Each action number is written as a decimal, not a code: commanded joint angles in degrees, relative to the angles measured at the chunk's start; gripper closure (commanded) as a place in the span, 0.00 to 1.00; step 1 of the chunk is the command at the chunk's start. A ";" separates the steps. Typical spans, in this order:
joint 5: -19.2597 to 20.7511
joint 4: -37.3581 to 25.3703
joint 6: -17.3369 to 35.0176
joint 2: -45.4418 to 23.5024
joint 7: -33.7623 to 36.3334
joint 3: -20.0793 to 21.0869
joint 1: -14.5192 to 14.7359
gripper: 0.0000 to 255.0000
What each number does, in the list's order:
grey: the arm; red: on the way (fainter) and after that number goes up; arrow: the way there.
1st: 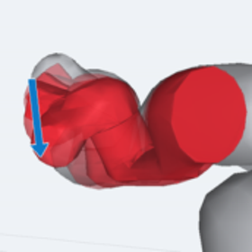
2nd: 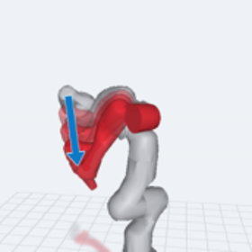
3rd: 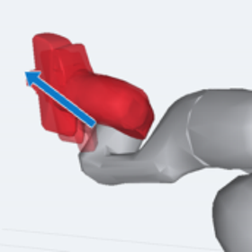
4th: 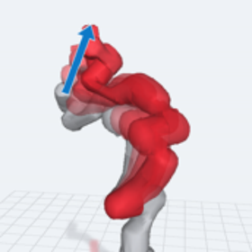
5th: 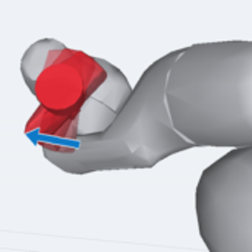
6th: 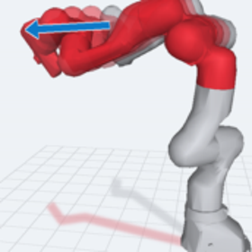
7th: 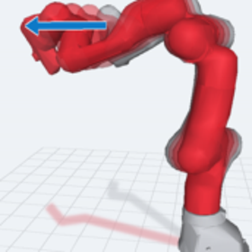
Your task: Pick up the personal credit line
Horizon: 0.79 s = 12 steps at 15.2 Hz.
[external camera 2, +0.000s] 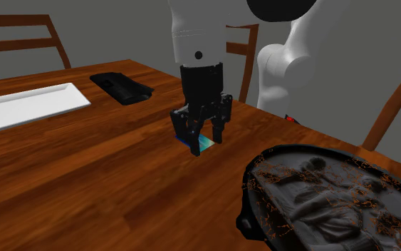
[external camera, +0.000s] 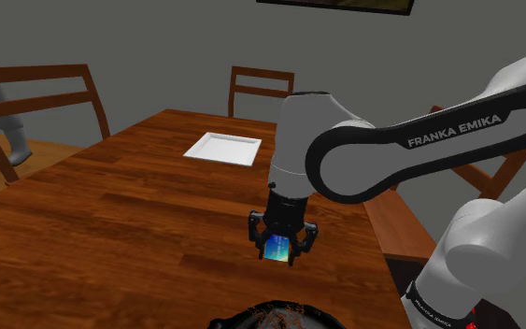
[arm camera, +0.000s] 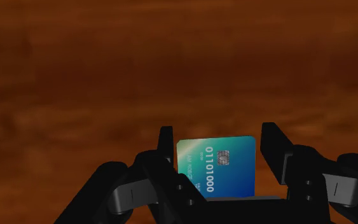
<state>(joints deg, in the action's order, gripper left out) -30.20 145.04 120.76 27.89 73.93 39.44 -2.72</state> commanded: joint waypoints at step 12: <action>0.30 -1.24 -2.34 1.16 0.30 -0.79 0.13 1.00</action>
<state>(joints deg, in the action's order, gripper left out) -30.06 144.31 119.18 28.82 74.09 38.86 -2.57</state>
